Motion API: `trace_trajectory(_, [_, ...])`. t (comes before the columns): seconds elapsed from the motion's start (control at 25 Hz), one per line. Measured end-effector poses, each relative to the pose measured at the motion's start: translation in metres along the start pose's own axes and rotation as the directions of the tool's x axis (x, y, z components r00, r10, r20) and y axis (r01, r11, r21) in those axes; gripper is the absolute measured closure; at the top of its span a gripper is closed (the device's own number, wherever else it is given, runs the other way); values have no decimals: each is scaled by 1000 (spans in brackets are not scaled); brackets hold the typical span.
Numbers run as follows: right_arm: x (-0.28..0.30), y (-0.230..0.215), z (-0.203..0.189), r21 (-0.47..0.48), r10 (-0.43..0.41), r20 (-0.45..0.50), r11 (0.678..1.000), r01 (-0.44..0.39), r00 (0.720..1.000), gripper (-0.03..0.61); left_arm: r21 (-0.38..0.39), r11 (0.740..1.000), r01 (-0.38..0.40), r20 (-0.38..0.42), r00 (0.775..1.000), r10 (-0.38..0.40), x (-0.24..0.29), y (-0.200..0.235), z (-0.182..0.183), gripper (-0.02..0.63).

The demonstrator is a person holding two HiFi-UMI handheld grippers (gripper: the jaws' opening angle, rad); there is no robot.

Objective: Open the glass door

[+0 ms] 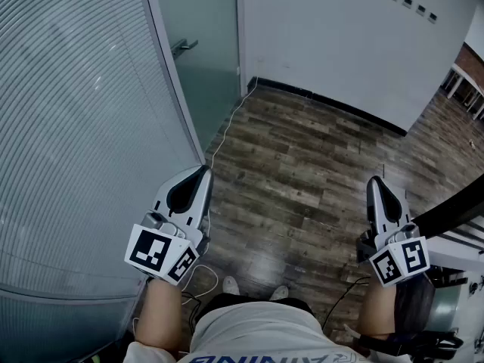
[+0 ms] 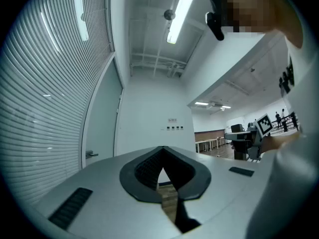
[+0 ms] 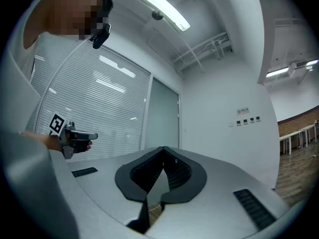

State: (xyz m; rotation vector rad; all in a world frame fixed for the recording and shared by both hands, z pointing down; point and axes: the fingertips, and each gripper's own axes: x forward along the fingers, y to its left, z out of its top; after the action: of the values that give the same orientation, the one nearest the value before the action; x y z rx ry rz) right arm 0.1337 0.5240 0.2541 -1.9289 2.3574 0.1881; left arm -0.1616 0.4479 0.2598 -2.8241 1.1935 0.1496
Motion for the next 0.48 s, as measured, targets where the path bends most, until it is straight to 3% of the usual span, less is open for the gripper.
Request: trace_trajectory(0.48, [-20,-41,-5,34,31,0,999,-31,1000,577,-19,999,-46,3,999,46,14,-35,-4,614])
